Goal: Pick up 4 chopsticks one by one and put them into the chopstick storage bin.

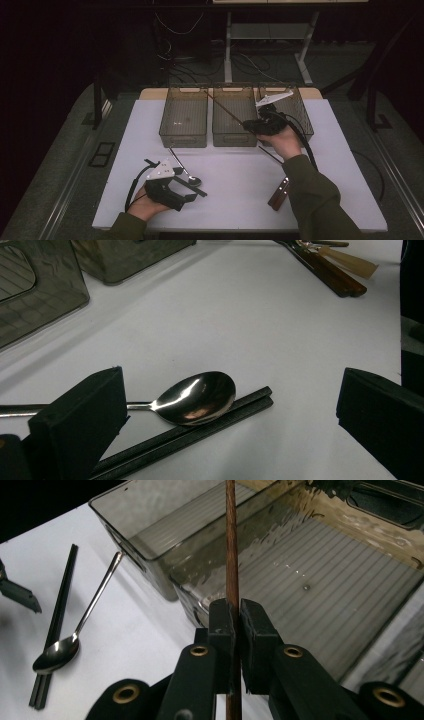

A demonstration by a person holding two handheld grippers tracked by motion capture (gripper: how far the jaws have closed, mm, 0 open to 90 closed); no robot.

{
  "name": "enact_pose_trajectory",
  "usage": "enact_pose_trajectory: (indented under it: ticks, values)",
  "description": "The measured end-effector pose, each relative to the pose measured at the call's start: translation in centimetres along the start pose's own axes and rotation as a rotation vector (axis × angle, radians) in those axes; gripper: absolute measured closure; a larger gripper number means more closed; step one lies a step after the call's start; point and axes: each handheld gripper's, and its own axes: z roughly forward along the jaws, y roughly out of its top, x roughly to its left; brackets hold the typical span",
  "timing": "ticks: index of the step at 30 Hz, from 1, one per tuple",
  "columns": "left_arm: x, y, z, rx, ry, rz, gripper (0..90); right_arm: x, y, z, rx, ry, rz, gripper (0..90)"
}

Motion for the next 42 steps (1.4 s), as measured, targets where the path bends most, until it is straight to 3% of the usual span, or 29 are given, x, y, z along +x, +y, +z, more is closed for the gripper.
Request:
enact_pose_trajectory:
  ticks: [14,22,30,42]
  values:
    - [-0.1,0.0,0.0,0.002,-0.013,-0.001,0.0,1.4,2.8,3.1,0.017,0.006,0.006,84.6]
    - [-0.1,0.0,-0.1,-0.002,-0.02,0.005,0.0,2.6,4.6,5.2,0.038,-0.009,-0.021,84.6]
    - [0.0,0.0,-0.1,0.005,-0.024,0.015,0.0,3.2,6.1,6.7,0.05,-0.014,-0.018,84.6]
    - [-0.2,0.0,-0.1,-0.005,-0.029,0.021,0.0,4.6,8.1,10.2,0.097,-0.031,-0.003,84.6]
